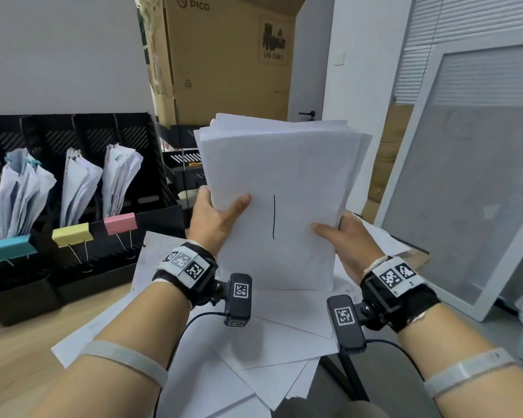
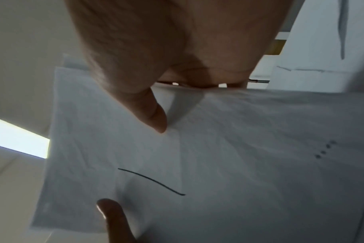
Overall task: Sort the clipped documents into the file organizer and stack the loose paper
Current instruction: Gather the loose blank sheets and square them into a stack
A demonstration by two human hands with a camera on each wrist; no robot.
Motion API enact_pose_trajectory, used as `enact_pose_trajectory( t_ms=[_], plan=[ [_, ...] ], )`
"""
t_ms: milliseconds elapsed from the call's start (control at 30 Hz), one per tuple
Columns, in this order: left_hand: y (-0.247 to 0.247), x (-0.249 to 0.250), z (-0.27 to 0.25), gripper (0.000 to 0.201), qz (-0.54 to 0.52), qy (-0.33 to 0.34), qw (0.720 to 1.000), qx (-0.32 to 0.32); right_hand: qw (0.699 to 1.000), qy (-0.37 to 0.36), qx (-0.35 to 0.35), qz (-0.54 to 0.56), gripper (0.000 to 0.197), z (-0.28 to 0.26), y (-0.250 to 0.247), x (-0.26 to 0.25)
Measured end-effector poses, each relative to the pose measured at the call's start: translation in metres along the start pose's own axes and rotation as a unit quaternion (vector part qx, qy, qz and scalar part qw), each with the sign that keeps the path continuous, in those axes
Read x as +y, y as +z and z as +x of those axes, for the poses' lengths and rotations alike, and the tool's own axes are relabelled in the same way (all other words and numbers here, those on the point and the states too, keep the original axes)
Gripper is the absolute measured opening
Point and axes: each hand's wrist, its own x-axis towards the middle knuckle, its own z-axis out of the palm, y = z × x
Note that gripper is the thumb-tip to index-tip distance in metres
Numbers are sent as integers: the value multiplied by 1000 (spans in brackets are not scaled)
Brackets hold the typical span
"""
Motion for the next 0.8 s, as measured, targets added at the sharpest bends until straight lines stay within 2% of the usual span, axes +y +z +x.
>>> enact_pose_trajectory(
  t_ms=[67, 133, 200, 267, 300, 333, 367, 400, 467, 567, 633, 667, 700, 767, 800],
  plan=[
    [3, 1, 1, 81, 2, 14, 1000, -12, 1000, 6, -17, -17, 37, -2, -2, -3],
    [5, -2, 4, 60, 10, 1, 1000, -30, 999, 1, -5, -54, 30, 0, -6, -6],
    [5, 0, 5, 42, 4, -50, 998, -32, 996, -9, 51, -68, 22, 6, -17, -9],
    [-1, -4, 8, 46, 52, -140, 986, -74, 991, 22, 118, -52, 20, 13, -32, -13],
    [-5, -7, 8, 48, 131, -181, 967, -119, 989, 47, 135, -48, 18, 16, -40, -10],
    [-10, -12, 8, 46, 220, -215, 936, -172, 985, 88, 134, -58, 17, 16, -46, -6],
    [-14, -16, 5, 44, 289, -250, 899, -215, 980, 133, 120, -87, 17, 16, -52, 2],
    [-16, -19, 2, 44, 319, -281, 873, -237, 970, 181, 98, -132, 21, 15, -56, 10],
    [-15, -23, -3, 42, 311, -324, 862, -236, 942, 255, 56, -211, 35, 9, -58, 26],
    [-9, -24, -8, 38, 274, -344, 875, -201, 933, 264, 57, -236, 40, 0, -49, 32],
    [-5, -22, -12, 40, 304, -336, 867, -207, 945, 251, 45, -203, 44, -3, -43, 31],
    [-2, -20, -12, 42, 347, -318, 854, -221, 949, 245, 31, -195, 49, -5, -40, 30],
    [0, -18, -12, 45, 405, -299, 829, -245, 950, 243, 22, -194, 52, -5, -37, 30],
    [3, -15, -15, 67, 502, -262, 772, -287, 945, 244, 24, -217, 57, -9, -30, 34],
    [5, -16, -16, 78, 511, -259, 762, -302, 941, 250, 36, -223, 63, -13, -27, 36]
  ],
)
